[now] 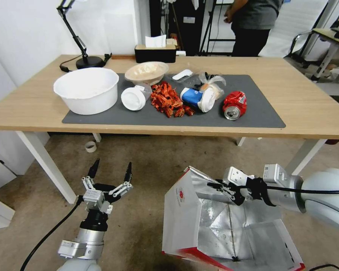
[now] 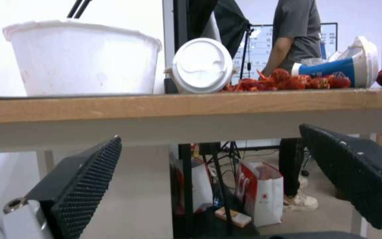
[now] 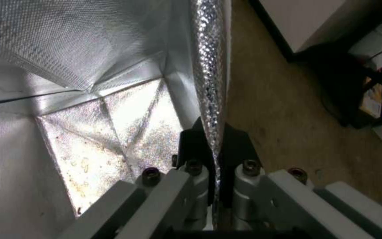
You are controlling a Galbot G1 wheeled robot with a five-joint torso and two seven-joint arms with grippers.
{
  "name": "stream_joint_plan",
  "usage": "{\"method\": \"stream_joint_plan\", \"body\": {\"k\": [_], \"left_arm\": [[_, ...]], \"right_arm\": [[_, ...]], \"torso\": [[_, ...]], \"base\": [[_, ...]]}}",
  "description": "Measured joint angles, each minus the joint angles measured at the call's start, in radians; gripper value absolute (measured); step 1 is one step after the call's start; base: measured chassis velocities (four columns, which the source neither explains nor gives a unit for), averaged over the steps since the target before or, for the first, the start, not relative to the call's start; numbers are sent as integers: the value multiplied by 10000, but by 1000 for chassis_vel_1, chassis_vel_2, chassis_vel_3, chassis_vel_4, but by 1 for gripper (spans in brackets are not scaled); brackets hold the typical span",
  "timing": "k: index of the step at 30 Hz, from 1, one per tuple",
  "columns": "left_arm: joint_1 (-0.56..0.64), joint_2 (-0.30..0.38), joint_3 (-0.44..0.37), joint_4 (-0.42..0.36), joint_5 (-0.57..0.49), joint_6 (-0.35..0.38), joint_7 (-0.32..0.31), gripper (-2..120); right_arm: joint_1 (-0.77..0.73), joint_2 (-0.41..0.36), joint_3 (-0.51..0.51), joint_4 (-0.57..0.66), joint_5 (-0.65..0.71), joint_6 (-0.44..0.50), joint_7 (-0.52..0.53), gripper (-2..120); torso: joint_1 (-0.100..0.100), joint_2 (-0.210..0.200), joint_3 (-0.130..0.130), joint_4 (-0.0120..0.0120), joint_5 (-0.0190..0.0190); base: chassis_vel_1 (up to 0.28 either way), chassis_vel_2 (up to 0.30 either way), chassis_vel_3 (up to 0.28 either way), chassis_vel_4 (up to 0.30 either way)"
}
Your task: Pick up the food delivery bag from the floor and place it on the table.
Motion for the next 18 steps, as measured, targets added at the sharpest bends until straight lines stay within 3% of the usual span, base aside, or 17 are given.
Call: {"method": "stream_joint_plan", "body": {"k": [18], "left_arm": [[71, 42, -6, -158, -29, 5, -5, 100]], "right_arm": [[-54, -13, 33, 52, -7, -10, -3, 0]], "torso": [[319, 781, 459, 0, 0]], "base": [[0, 0, 0, 0]]}}
